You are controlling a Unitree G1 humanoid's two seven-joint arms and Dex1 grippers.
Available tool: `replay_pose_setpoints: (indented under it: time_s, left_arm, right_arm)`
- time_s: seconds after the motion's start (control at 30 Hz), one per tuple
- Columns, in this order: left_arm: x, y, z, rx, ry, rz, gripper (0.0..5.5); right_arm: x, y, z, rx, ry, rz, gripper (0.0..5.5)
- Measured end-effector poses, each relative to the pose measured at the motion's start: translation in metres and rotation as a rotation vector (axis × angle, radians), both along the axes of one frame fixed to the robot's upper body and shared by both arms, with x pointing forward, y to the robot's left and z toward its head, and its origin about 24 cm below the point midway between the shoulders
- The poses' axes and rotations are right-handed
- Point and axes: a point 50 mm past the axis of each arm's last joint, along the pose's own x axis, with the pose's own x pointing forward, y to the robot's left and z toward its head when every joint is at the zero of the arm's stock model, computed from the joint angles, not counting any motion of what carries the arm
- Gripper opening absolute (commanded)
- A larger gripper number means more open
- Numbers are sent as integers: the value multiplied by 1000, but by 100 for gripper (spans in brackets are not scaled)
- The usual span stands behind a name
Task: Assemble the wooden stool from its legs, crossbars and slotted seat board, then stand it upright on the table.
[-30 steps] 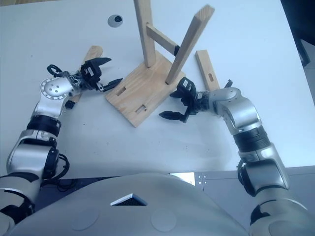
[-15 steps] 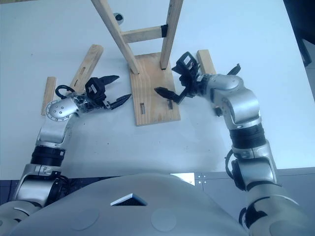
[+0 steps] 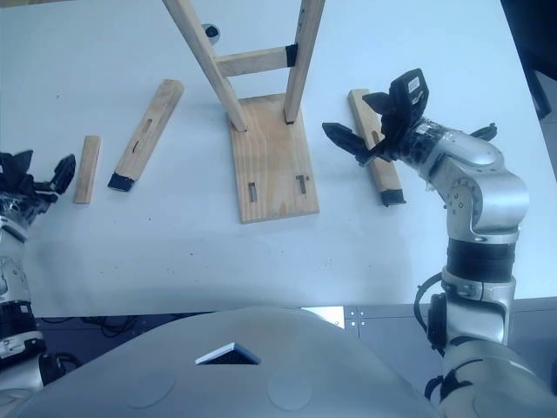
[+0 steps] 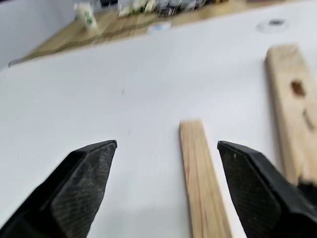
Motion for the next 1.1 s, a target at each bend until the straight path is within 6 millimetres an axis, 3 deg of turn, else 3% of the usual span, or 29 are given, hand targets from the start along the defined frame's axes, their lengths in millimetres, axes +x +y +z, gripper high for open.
replay_pose_setpoints:
  time_s: [0.07,0.17,0.7,0.9,0.97,1.0,1.03,1.1]
  left_arm:
    - [-11,-4,-16,-54,53,27,375]
    - [-16,-7,-24,-87,93,35,375]
    - [-23,-19,-26,-99,151,-50,130]
    - [-12,-7,-22,-25,131,11,124]
    - [4,-4,-7,23,13,55,124]
    - [37,-8,34,82,-228,60,124]
    - [57,-16,66,114,-379,26,124]
    - [96,-61,153,166,-759,-160,124]
  right_arm:
    - [0,0,0,0,0,0,540]
    - [1,-1,-1,1,2,-2,540]
    - [4,-4,1,-3,-26,-43,540]
    - [8,-3,7,44,-67,-79,540]
    - [11,-2,13,92,-98,-101,540]
    - [16,0,27,182,-147,-123,540]
    - [19,3,36,238,-178,-122,540]
    - [22,12,61,429,-226,-90,519]
